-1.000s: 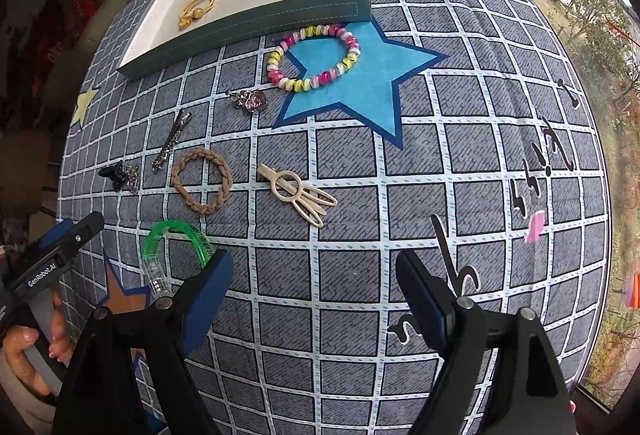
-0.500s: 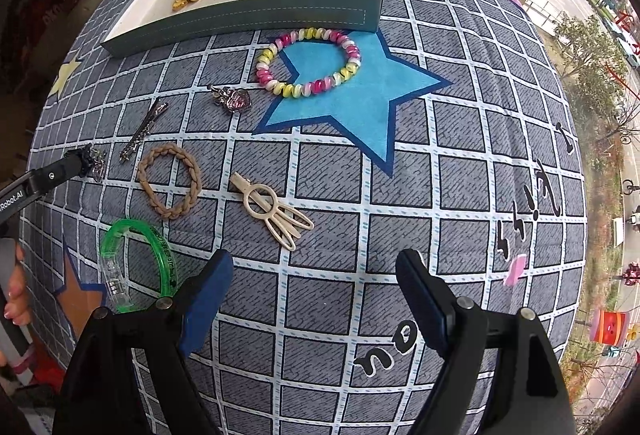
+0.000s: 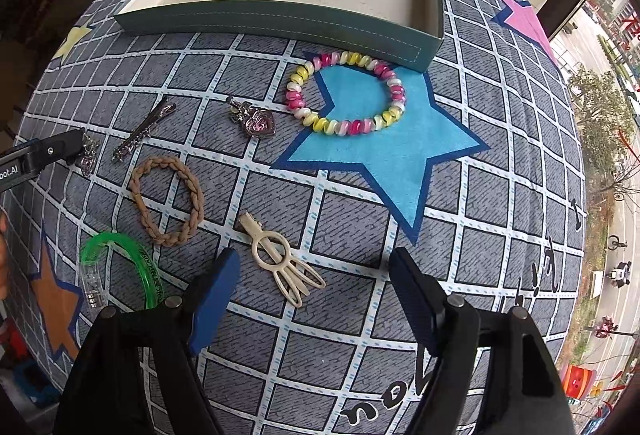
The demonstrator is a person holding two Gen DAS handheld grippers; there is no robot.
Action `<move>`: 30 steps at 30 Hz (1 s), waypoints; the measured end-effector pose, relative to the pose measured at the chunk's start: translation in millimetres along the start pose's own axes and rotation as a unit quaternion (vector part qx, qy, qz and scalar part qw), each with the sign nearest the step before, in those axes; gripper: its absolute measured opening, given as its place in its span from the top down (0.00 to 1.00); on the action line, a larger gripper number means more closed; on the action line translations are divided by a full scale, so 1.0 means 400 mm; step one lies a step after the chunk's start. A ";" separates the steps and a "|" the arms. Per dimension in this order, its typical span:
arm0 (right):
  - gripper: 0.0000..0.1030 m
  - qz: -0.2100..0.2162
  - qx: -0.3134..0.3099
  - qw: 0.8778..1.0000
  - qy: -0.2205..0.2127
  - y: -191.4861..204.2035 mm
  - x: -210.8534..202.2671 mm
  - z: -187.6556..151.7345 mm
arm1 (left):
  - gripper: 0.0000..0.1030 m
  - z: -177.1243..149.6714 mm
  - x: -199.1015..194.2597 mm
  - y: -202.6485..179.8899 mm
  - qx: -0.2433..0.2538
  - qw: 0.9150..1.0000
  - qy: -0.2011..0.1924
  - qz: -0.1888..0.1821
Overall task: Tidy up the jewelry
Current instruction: 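Grasp the black claw clip with the left gripper while the right gripper grasps the cream tassel hair clip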
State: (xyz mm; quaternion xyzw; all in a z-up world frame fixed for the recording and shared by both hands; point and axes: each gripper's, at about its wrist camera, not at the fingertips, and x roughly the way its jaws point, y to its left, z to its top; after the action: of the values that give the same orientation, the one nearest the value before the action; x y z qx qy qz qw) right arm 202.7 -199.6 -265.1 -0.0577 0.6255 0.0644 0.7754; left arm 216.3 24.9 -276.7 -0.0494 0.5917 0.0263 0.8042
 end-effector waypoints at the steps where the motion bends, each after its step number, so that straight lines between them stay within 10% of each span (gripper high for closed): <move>1: 0.28 -0.001 -0.003 1.000 0.002 0.002 0.004 0.006 | 0.01 0.003 -0.001 -0.006 0.001 1.000 0.004 0.000; 8: 0.44 0.000 -0.027 1.000 -0.007 0.021 -0.001 0.042 | 0.18 0.001 -0.004 -0.014 0.012 1.000 -0.003 0.007; 16: 0.78 0.005 -0.042 0.999 -0.009 0.059 -0.009 0.024 | 0.71 0.000 -0.018 -0.043 0.035 0.999 -0.011 -0.015; 30: 0.80 0.089 0.079 0.993 -0.019 -0.038 -0.060 0.010 | 0.71 0.002 -0.145 -0.048 0.060 0.995 -0.044 -0.068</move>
State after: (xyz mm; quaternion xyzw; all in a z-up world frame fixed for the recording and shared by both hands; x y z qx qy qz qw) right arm 204.2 -214.5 -240.7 0.0610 0.6161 0.0846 0.7807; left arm 201.5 6.8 -220.2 -0.0396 0.5514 -0.0616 0.8310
